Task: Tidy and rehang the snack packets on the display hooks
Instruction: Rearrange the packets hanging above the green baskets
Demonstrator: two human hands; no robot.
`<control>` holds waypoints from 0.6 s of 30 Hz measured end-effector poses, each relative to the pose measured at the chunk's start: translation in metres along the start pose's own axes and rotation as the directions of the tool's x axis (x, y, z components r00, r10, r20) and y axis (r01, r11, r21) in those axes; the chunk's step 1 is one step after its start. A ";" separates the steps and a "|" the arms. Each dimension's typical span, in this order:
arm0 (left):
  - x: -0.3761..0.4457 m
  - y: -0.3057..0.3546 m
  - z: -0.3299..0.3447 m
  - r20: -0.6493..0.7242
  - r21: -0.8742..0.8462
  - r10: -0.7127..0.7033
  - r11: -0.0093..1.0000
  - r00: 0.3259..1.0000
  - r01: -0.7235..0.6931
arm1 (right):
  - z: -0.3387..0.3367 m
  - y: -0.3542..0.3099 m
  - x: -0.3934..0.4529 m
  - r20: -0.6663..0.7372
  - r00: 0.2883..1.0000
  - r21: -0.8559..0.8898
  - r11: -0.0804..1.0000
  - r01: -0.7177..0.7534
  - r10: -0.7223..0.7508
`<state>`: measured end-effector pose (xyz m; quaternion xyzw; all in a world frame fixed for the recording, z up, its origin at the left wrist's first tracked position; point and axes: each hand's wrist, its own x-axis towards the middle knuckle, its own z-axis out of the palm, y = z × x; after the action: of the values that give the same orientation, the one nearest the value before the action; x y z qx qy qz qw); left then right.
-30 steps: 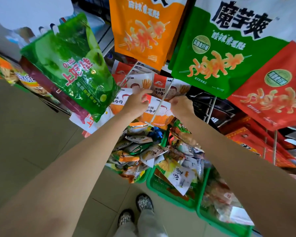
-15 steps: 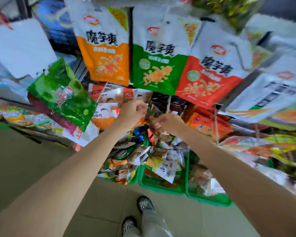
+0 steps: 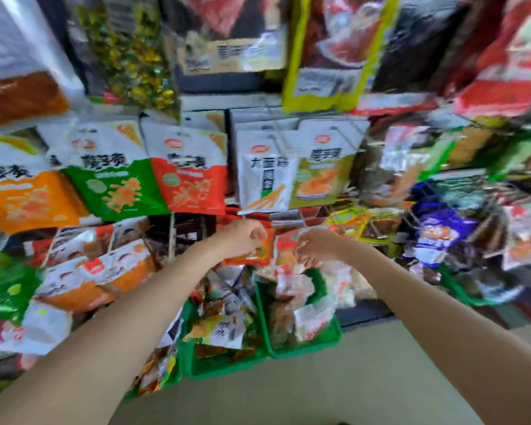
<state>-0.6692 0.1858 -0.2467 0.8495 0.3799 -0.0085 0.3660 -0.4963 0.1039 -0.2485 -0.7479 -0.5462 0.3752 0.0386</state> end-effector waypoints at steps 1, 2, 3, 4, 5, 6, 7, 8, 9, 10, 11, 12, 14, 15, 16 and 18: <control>0.010 0.020 0.010 0.013 0.009 0.004 1.000 1.000 -0.004 | -0.011 0.022 -0.009 -0.007 1.000 0.024 0.999 -0.027 0.027; 0.021 0.042 0.020 0.022 0.013 0.007 1.000 1.000 -0.007 | -0.022 0.047 -0.016 -0.018 0.999 0.045 0.998 -0.044 0.045; 0.034 0.065 0.031 0.028 0.018 0.010 1.000 1.000 -0.011 | -0.035 0.071 -0.025 -0.025 0.998 0.052 0.997 -0.055 0.056; 0.047 0.090 0.043 0.028 0.030 0.018 0.999 0.999 -0.019 | -0.048 0.098 -0.033 -0.038 0.998 0.067 0.996 -0.051 0.054; 0.061 0.117 0.057 0.023 0.045 0.031 0.998 0.999 -0.032 | -0.063 0.125 -0.043 -0.047 0.997 0.086 0.994 -0.061 0.065; 0.076 0.145 0.071 0.015 0.069 0.046 0.996 0.999 -0.047 | -0.079 0.155 -0.051 -0.064 0.996 0.109 0.992 -0.061 0.069; 0.092 0.173 0.086 0.011 0.115 0.062 0.991 0.998 -0.063 | -0.097 0.184 -0.062 -0.081 0.992 0.130 0.988 -0.083 0.094; 0.109 0.200 0.101 0.018 0.174 0.078 0.981 0.997 -0.080 | -0.114 0.215 -0.071 -0.114 0.989 0.145 0.986 -0.081 0.098; 0.122 0.228 0.116 0.038 0.231 0.089 0.968 0.995 -0.096 | -0.130 0.243 -0.084 -0.121 0.986 0.179 0.979 -0.094 0.116; 0.135 0.256 0.130 0.061 0.269 0.105 0.956 0.993 -0.118 | -0.146 0.273 -0.095 -0.104 0.988 0.148 0.984 -0.102 0.118; 0.146 0.281 0.143 0.080 0.287 0.125 0.947 0.989 -0.143 | -0.162 0.296 -0.108 -0.086 0.982 0.081 0.983 -0.162 0.169; 0.155 0.306 0.154 0.087 0.303 0.150 0.938 0.985 -0.170 | -0.175 0.321 -0.114 -0.127 0.968 0.029 0.977 -0.214 0.215; 0.173 0.347 0.171 0.070 0.347 0.190 0.916 0.979 -0.203 | -0.202 0.357 -0.133 -0.195 0.953 -0.211 0.939 -0.271 0.231; 0.180 0.364 0.177 0.058 0.362 0.202 0.908 0.978 -0.210 | -0.210 0.376 -0.138 -0.221 0.955 -0.313 0.913 -0.263 0.200; 0.188 0.377 0.182 0.052 0.359 0.206 0.909 0.977 -0.211 | -0.218 0.393 -0.138 -0.240 0.952 -0.304 0.917 -0.257 0.188; 0.204 0.394 0.190 0.050 0.326 0.190 0.925 0.981 -0.196 | -0.225 0.414 -0.143 -0.259 0.944 -0.276 0.920 -0.276 0.206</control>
<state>-0.2173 0.0227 -0.2029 0.9318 0.2847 -0.0431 0.2212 -0.0517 -0.1041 -0.2070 -0.8441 -0.4934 0.2000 -0.0641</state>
